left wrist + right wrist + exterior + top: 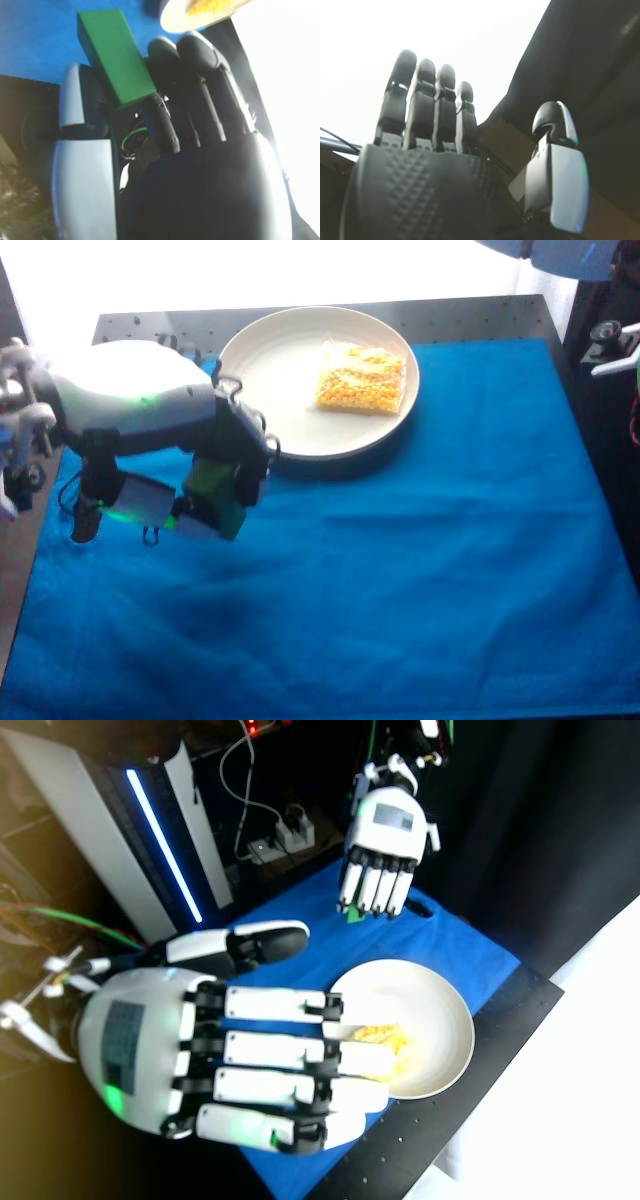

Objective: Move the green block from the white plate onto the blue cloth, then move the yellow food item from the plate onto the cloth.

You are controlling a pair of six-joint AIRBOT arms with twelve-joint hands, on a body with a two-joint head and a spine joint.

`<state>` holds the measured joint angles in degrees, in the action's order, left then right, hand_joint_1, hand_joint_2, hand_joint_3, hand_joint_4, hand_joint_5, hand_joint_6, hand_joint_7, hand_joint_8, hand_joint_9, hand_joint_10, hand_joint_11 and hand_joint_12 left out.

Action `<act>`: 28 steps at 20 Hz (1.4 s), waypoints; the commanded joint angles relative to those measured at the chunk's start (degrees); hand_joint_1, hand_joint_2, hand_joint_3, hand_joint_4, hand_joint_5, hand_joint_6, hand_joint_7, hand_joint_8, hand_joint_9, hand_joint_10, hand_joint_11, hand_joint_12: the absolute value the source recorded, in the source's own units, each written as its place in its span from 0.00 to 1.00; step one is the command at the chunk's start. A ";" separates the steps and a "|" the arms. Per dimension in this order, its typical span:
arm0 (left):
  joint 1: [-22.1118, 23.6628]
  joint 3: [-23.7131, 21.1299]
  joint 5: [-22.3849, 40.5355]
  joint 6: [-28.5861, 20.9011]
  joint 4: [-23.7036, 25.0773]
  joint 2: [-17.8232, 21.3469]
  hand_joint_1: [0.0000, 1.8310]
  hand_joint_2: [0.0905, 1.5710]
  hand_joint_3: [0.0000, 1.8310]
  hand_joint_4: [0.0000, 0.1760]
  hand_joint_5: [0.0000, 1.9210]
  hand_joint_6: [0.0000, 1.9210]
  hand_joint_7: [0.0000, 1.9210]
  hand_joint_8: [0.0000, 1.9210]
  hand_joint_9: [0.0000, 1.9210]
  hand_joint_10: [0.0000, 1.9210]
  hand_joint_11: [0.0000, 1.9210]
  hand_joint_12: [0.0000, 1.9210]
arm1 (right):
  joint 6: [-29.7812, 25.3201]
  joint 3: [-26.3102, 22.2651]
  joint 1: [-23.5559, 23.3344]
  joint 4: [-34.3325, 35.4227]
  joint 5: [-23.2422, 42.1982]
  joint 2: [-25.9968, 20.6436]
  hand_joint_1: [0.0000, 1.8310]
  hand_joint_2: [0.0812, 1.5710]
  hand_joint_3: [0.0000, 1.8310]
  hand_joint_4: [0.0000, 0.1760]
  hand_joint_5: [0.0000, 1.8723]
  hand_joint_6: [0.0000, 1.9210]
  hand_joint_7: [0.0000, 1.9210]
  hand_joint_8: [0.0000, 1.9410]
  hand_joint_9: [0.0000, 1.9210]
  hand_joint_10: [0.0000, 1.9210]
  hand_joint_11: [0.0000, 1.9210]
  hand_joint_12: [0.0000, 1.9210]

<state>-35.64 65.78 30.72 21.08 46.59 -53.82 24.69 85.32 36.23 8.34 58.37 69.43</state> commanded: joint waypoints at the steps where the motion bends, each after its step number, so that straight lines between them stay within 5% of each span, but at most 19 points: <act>1: 0.34 0.21 4.99 -0.45 -2.22 -0.45 0.69 0.69 0.00 0.00 0.53 0.35 0.51 0.64 0.45 0.73 0.38 0.91 | -0.29 0.12 -1.09 0.87 6.80 0.03 0.24 0.61 0.00 0.29 0.17 0.00 0.23 0.00 0.21 0.00 0.08 0.47; 7: -1.24 2.67 3.94 -3.03 -2.18 -2.81 0.70 0.69 0.00 0.00 0.53 0.34 0.53 0.61 0.50 0.75 0.42 0.95 | -0.29 0.12 -1.09 0.87 6.81 0.07 0.25 0.59 0.00 0.35 0.17 0.00 0.23 0.00 0.20 0.00 0.07 0.47; 9: -1.30 2.72 3.67 -3.04 -2.12 -2.93 0.70 0.66 0.00 0.00 0.54 0.34 0.58 0.51 0.55 0.59 0.45 0.81 | -0.29 0.12 -1.09 0.85 6.81 0.08 0.25 0.59 0.00 0.36 0.17 0.00 0.22 0.00 0.20 0.00 0.07 0.47; 12: -1.30 2.79 3.80 -3.04 -2.09 -2.98 0.70 0.65 0.00 0.00 0.56 0.32 0.59 0.48 0.53 0.56 0.43 0.79 | -0.29 0.14 -1.09 0.74 6.81 0.08 0.25 0.59 0.00 0.36 0.17 0.00 0.22 0.00 0.20 0.00 0.07 0.47; 13: -1.30 2.82 3.80 -3.04 -2.08 -2.98 0.68 0.66 0.00 0.00 0.56 0.36 0.57 0.48 0.49 0.48 0.39 0.73 | -0.29 0.14 -1.09 0.68 6.81 0.08 0.25 0.60 0.00 0.35 0.17 0.00 0.22 0.00 0.21 0.00 0.08 0.47; 14: -1.30 2.83 3.85 -3.04 -2.08 -2.97 0.64 0.64 0.00 0.00 0.59 0.36 0.50 0.37 0.44 0.51 0.36 0.73 | -0.29 0.14 -1.09 0.65 6.81 0.08 0.25 0.60 0.00 0.35 0.17 0.00 0.22 0.00 0.21 0.00 0.08 0.47; 15: -1.30 2.84 3.94 -3.04 -2.08 -2.99 0.64 0.64 0.00 0.00 0.59 0.36 0.50 0.37 0.44 0.51 0.36 0.73 | -0.29 0.14 -1.09 0.59 6.81 0.08 0.25 0.60 0.00 0.35 0.17 0.00 0.22 0.00 0.21 0.00 0.08 0.47; 16: -1.30 2.84 4.06 -3.04 -2.08 -3.01 0.61 0.53 0.00 0.00 0.50 0.18 0.44 0.33 0.38 0.48 0.30 0.65 | -0.29 0.14 -1.09 0.58 6.81 0.08 0.25 0.61 0.00 0.36 0.17 0.00 0.22 0.00 0.21 0.00 0.08 0.47; 21: -1.21 3.47 4.88 -3.12 -2.18 -3.52 0.55 0.47 0.00 0.00 0.49 0.08 0.41 0.33 0.36 0.46 0.25 0.63 | -0.29 0.16 -1.09 0.50 6.78 0.08 0.26 0.61 0.00 0.35 0.17 0.00 0.20 0.00 0.20 0.00 0.06 0.49; 22: -1.17 3.65 5.34 -3.35 -2.39 -3.60 0.52 0.46 0.00 0.15 0.48 0.08 0.40 0.36 0.35 0.49 0.25 0.66 | -0.29 0.16 -1.09 0.48 6.78 0.08 0.26 0.61 0.00 0.35 0.17 0.00 0.20 0.00 0.20 0.00 0.06 0.49; 24: -1.05 3.85 6.48 -3.52 -3.27 -3.58 0.53 0.46 0.00 0.11 0.48 0.07 0.40 0.35 0.36 0.48 0.24 0.68 | -0.29 0.14 -1.09 0.41 6.78 0.08 0.26 0.61 0.00 0.37 0.17 0.00 0.20 0.00 0.21 0.00 0.07 0.50; 26: -0.88 4.12 7.65 -3.53 -4.32 -3.38 0.49 0.47 0.00 0.47 0.43 0.06 0.34 0.37 0.29 0.54 0.20 0.73 | -0.29 0.16 -1.09 0.34 6.77 0.08 0.26 0.61 0.00 0.35 0.17 0.00 0.21 0.00 0.22 0.01 0.08 0.50; 27: -0.68 4.22 8.25 -3.53 -4.93 -3.09 0.44 0.49 0.00 0.58 0.37 0.03 0.21 0.50 0.18 0.71 0.14 0.85 | -0.29 0.16 -1.09 0.21 6.76 0.08 0.27 0.61 0.00 0.36 0.17 0.00 0.21 0.00 0.22 0.01 0.08 0.50; 28: -0.52 4.25 8.60 -3.53 -5.38 -2.81 0.44 0.49 0.00 0.58 0.37 0.03 0.21 0.50 0.18 0.71 0.14 0.85 | -0.29 0.17 -1.09 0.02 6.75 0.08 0.27 0.61 0.00 0.36 0.17 0.00 0.21 0.00 0.22 0.01 0.08 0.50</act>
<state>-36.97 69.91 33.87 17.96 43.55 -56.66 24.71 85.34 36.21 7.55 58.39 69.43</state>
